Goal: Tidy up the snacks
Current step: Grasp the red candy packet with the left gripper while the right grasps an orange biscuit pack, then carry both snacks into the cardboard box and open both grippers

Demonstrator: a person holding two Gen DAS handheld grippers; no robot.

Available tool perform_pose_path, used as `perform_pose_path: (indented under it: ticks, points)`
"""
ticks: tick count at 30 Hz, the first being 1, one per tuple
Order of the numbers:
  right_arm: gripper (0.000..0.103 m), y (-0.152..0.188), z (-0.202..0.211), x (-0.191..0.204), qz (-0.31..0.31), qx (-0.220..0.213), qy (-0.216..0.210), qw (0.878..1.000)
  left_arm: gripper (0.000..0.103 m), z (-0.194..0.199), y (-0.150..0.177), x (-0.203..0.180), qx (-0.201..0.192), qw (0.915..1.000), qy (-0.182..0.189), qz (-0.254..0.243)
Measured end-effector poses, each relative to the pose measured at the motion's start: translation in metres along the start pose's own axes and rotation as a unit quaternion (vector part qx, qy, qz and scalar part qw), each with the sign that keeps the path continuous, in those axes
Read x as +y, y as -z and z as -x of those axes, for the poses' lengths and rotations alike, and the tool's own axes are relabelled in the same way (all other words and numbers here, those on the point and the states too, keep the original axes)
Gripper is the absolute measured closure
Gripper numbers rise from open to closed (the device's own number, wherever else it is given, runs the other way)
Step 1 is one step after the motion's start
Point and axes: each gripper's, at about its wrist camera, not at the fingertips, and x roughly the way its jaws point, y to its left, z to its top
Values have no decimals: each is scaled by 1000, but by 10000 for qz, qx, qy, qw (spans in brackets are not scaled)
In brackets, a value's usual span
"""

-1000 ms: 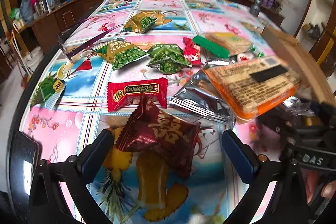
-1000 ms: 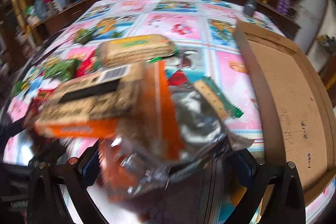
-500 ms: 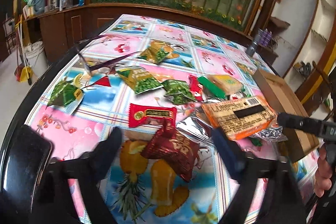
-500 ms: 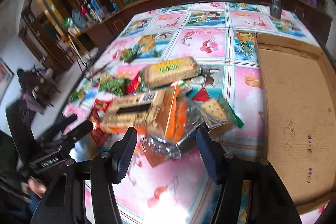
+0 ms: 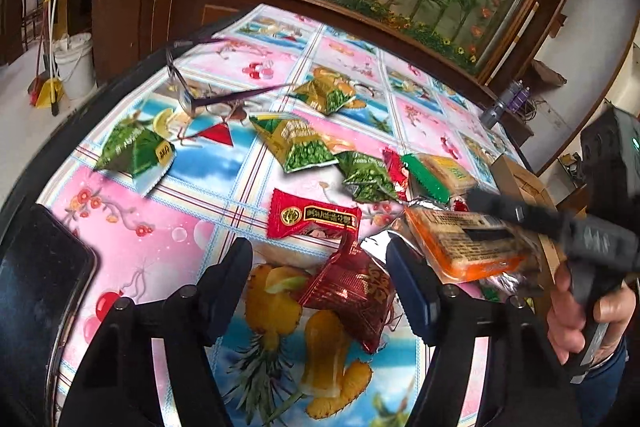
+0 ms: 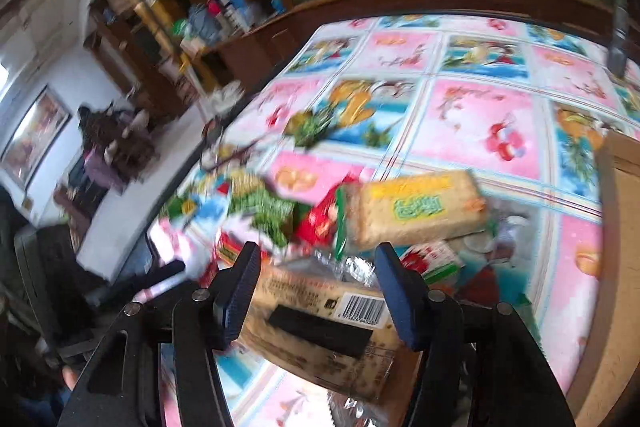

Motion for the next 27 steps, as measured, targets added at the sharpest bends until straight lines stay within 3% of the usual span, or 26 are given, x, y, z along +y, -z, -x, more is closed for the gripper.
perform_pose_path:
  ticks: [3,6,13,20,21,23,27]
  points:
    - [38,12,6,14,643,365,-323,9967,34,-2,0,1,52,10000,18,33]
    - [24,29,21,32,1349,487,-677,9873,34,-3,0,3,35,10000,32,59]
    - [22,42,8,46,1804,655,-234,9811,34,-2,0,3,29,10000,1,69]
    - [22,62,-7,71,2409,886,156,9664,34,2,0,7,-73,9998,-38,193]
    - [23,64,-10,72,2433,952,204,9650,34,2,0,7,-83,9998,-47,186]
    - [45,68,-17,70,2430,1054,330,9637,34,4,0,6,-125,9997,-113,156]
    - [46,57,-8,57,2149,864,398,9720,34,8,7,-6,-62,9998,-169,-85]
